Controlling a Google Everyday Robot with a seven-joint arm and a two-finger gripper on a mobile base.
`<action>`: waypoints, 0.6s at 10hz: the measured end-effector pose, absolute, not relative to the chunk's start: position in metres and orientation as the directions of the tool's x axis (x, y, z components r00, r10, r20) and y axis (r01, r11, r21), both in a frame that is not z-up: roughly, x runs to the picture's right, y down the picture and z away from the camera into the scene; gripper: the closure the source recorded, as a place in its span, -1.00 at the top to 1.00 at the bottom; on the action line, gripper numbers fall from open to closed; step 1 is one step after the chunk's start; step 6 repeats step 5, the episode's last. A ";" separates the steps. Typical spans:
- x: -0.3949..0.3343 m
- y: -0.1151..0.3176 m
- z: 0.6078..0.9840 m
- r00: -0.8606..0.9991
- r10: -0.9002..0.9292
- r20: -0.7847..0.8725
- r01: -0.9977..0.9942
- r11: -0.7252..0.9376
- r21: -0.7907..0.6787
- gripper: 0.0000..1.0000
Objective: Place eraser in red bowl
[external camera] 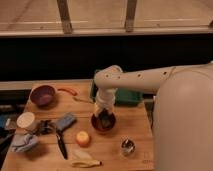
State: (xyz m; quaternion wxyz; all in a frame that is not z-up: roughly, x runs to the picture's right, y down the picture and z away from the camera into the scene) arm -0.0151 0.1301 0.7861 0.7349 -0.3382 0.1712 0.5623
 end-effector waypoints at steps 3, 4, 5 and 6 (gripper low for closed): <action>-0.021 0.101 0.774 0.324 0.765 -0.556 -0.936 0.173 -0.307 0.22; -0.025 0.090 0.766 0.329 0.789 -0.518 -0.933 0.186 -0.310 0.22; -0.025 0.085 0.763 0.330 0.800 -0.501 -0.932 0.191 -0.308 0.22; -0.025 0.085 0.763 0.330 0.800 -0.501 -0.932 0.191 -0.308 0.22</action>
